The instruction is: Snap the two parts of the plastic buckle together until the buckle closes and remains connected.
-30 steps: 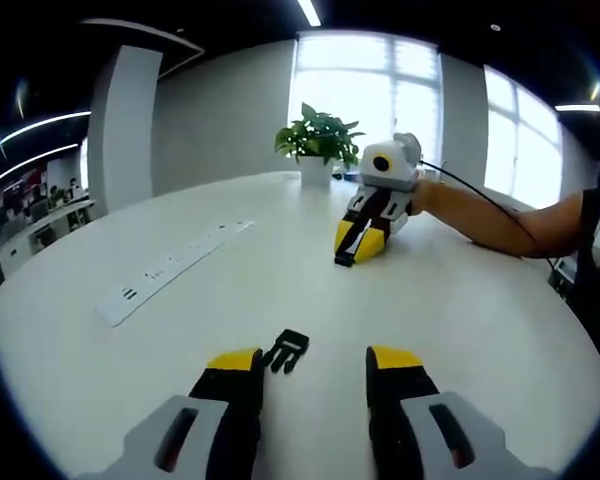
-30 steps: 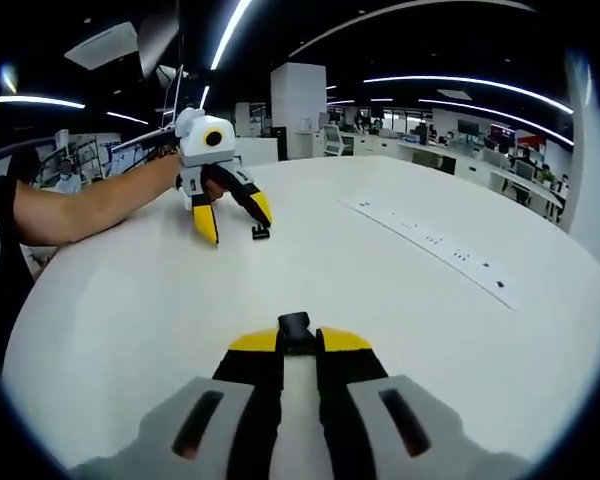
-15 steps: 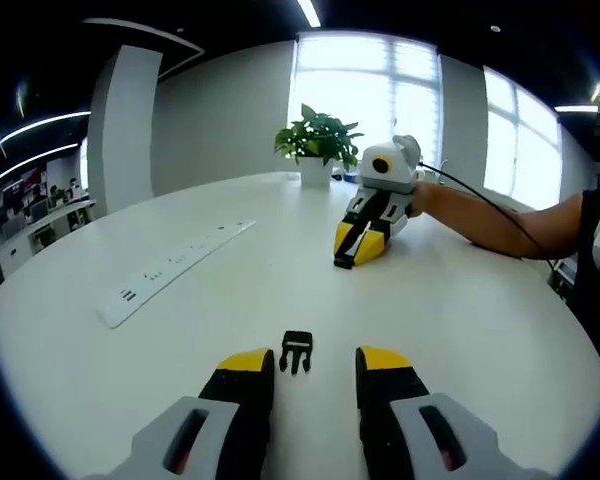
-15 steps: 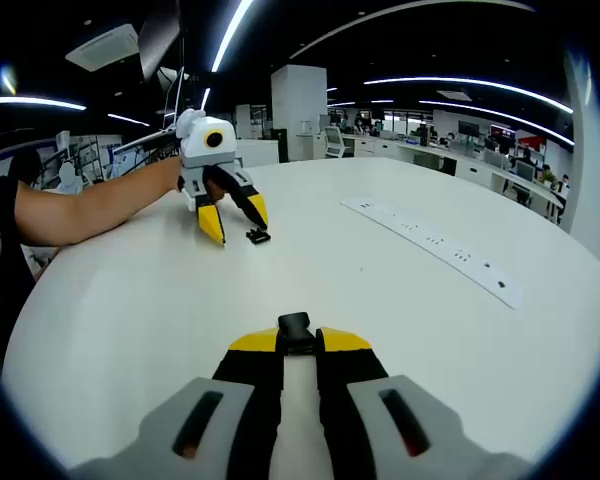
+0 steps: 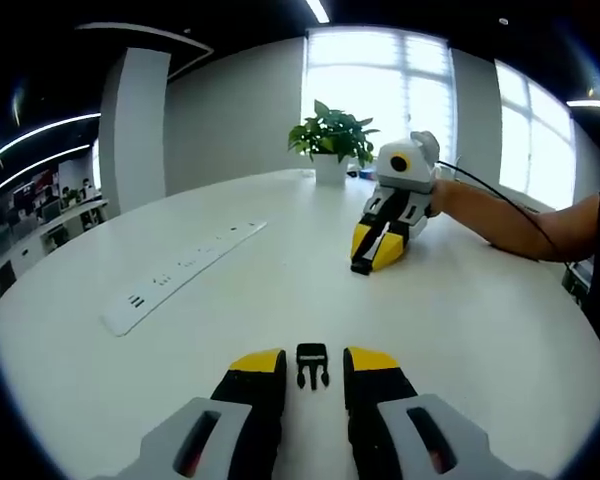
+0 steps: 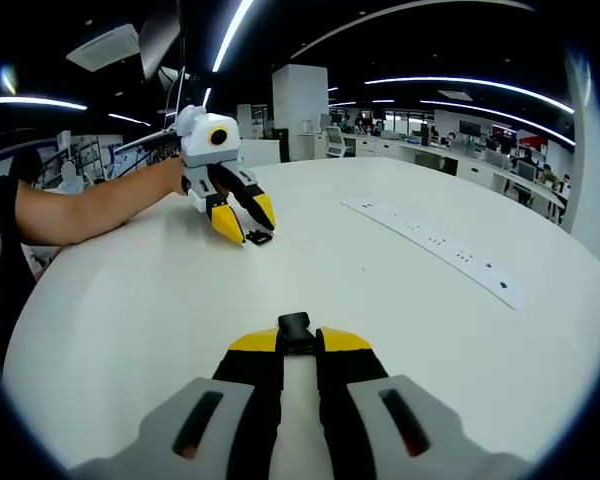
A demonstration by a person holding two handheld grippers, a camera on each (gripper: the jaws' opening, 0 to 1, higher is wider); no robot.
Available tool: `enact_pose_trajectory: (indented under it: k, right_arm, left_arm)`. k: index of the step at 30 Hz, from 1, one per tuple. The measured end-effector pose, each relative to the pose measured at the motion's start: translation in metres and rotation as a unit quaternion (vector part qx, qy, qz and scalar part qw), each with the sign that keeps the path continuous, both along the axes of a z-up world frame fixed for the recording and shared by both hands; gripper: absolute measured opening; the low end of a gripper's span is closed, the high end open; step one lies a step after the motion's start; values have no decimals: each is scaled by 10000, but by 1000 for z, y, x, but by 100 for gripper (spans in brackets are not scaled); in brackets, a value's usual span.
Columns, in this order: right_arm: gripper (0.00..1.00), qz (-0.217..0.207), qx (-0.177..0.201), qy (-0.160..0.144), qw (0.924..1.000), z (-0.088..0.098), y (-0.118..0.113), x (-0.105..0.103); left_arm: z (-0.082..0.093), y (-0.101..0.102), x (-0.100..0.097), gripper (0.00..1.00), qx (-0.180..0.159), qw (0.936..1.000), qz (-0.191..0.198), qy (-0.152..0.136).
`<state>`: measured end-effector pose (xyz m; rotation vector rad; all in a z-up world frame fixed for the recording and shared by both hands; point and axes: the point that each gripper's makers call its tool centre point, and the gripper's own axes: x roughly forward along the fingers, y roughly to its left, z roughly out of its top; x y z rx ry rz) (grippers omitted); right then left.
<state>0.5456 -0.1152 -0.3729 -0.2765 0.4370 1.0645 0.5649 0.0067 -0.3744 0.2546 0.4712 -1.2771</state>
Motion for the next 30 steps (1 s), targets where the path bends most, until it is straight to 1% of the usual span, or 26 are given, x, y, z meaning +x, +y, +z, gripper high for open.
enact_pose_trajectory:
  k: [4, 9, 12, 14, 15, 16, 17, 19, 23, 26, 27, 30]
  right_arm:
    - [12, 1, 1, -1, 10000, 0, 0, 0]
    - [12, -1, 1, 0, 10000, 1, 0, -1]
    - [12, 1, -5, -3, 10000, 1, 0, -1]
    - [12, 1, -4, -4, 10000, 0, 0, -2]
    - [12, 2, -7, -6, 10000, 0, 0, -2]
    - [12, 1, -8, -6, 10000, 0, 0, -2]
    - [12, 0, -6, -5, 10000, 0, 0, -2]
    - [12, -1, 0, -3, 10000, 0, 0, -2]
    - [12, 2, -2, -4, 10000, 0, -1, -2]
    - [12, 0, 1, -2, 10000, 0, -1, -2]
    - [12, 0, 4, -2, 10000, 0, -2, -2]
    - [12, 2, 11, 4, 10000, 0, -2, -2]
  left_arm:
    - [1, -1, 2, 21, 30, 10000, 14, -52]
    - [2, -5, 2, 21, 57, 10000, 63, 16]
    - [5, -7, 5, 18, 99, 9998, 192, 32]
    - [4, -5, 10, 16, 231, 9991, 360, -45]
    - [4, -6, 12, 16, 235, 9990, 368, -75]
    - [4, -7, 12, 16, 226, 9991, 367, -55]
    - [4, -8, 10, 16, 233, 9991, 351, 28]
    - [4, -9, 8, 16, 299, 9989, 362, -10]
    - [2, -7, 12, 16, 403, 9982, 441, -40]
    - [-1, -6, 13, 15, 477, 9975, 511, 73]
    - [-1, -7, 13, 15, 456, 9975, 531, 119]
    - [1, -8, 11, 15, 448, 9976, 519, 127]
